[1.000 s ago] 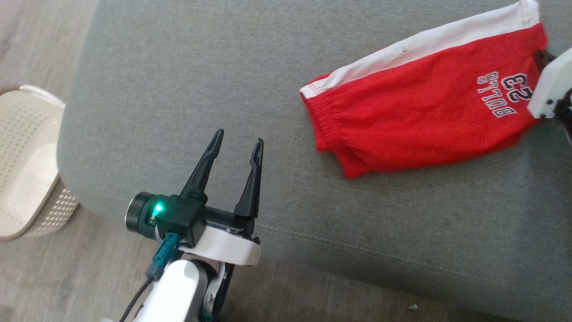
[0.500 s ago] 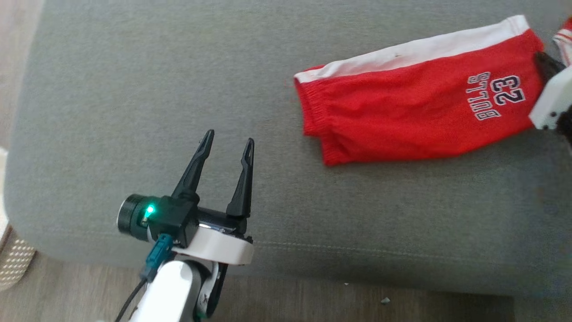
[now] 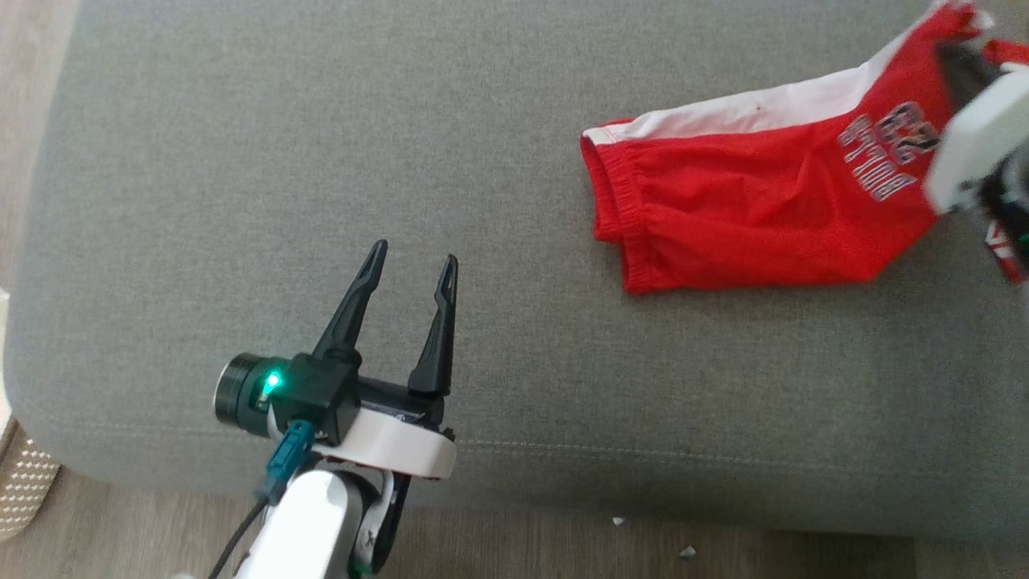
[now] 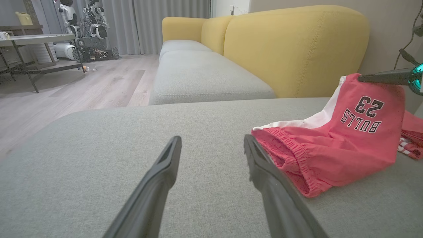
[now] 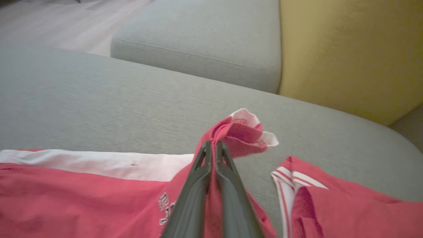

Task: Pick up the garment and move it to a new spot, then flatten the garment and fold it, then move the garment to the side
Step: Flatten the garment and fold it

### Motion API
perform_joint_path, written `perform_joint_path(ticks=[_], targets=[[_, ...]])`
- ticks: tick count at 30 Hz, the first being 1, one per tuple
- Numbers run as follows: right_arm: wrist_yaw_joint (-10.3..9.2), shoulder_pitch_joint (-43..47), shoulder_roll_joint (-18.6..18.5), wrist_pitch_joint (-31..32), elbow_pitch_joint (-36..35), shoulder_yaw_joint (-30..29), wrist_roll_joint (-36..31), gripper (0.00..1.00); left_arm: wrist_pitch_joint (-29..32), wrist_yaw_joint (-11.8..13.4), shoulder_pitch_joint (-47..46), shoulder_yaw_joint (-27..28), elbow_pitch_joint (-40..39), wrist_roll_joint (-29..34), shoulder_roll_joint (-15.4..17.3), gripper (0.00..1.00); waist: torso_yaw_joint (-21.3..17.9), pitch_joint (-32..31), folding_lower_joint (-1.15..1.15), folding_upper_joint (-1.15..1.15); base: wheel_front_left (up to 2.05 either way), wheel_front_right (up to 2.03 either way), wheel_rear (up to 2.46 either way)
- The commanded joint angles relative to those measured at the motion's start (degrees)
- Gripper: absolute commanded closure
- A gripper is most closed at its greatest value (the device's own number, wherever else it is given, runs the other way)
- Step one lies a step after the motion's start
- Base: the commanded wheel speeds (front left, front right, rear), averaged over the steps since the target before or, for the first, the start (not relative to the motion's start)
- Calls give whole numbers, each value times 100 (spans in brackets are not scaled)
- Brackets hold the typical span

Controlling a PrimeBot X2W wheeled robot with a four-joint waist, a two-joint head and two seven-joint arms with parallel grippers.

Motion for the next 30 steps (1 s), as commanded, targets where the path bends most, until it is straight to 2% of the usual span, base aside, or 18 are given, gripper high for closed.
perform_joint_path(ticks=[1,6,10,16,22,23,24,27,30], targets=[[-6,272,123,204,-595,187,44,100,-69,-3,-39,214,-160,8,-1,0,21,-106,0,0,0,0,0],[-6,745,426,637,-1695,471,157,100,-69,1,-8,179,-131,-19,-1,0,107,-217,0,0,0,0,0],[-6,1044,806,785,-2249,670,195,100,-69,14,21,119,-111,-52,-1,0,203,-275,0,0,0,0,0],[-6,1177,1223,881,-2349,912,146,100,-69,15,28,66,-76,-59,-1,0,332,-288,0,0,0,0,0],[-6,1242,1613,931,-2126,1228,209,100,-69,40,15,62,-37,-80,-1,0,455,-267,0,0,0,0,0],[-6,1261,1644,940,-2092,1259,238,76,-69,46,20,59,-26,-91,-1,0,462,-272,0,0,0,0,0],[-6,1279,1672,935,-2069,1280,268,0,-69,53,25,52,-17,-100,-1,0,465,-279,0,0,0,0,0],[-6,1350,1825,756,-2164,1249,640,0,-69,70,47,28,25,-135,-1,0,444,-329,0,0,0,0,0],[-6,1374,1789,368,-2419,871,912,0,-69,85,78,19,64,-140,-2,0,388,-432,0,0,0,0,0]])
